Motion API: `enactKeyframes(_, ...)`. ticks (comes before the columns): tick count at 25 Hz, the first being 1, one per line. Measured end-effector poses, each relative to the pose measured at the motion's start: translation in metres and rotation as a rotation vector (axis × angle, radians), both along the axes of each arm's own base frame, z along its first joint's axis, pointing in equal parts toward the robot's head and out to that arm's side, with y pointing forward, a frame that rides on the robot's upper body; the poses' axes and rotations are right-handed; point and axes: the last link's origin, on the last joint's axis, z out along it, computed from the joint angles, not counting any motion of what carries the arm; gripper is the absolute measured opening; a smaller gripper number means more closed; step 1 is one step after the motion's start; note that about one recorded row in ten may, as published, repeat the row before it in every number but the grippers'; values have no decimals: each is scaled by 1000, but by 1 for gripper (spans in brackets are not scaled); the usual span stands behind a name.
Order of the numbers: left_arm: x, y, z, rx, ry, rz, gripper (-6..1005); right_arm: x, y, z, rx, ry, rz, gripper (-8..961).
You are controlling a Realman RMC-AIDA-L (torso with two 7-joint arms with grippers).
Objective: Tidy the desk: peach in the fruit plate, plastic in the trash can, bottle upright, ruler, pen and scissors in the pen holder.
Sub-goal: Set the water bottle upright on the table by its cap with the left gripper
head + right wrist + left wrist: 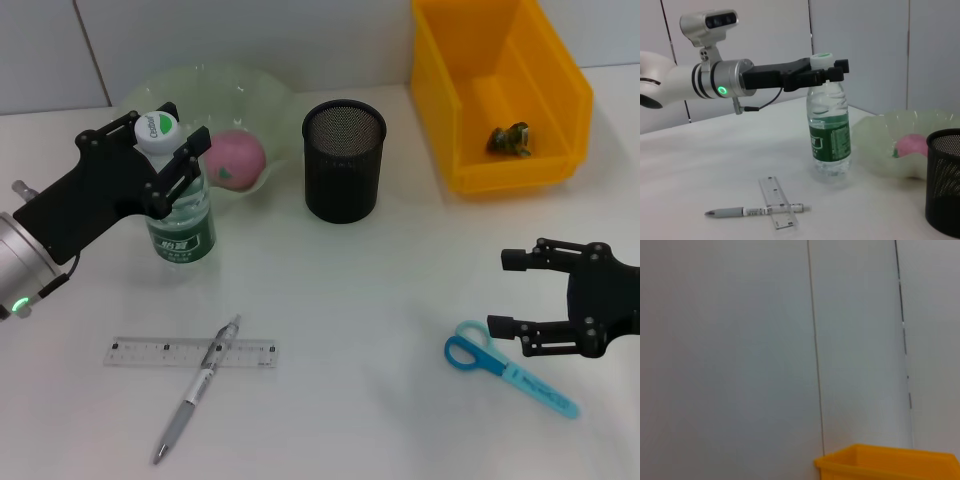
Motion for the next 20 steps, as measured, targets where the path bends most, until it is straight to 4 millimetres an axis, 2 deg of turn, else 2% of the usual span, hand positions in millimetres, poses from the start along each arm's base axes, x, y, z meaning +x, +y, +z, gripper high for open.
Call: enactKeyframes(20, -9, -1, -8, 2, 30, 47, 511, -1, 1, -5, -3, 9, 4, 820)
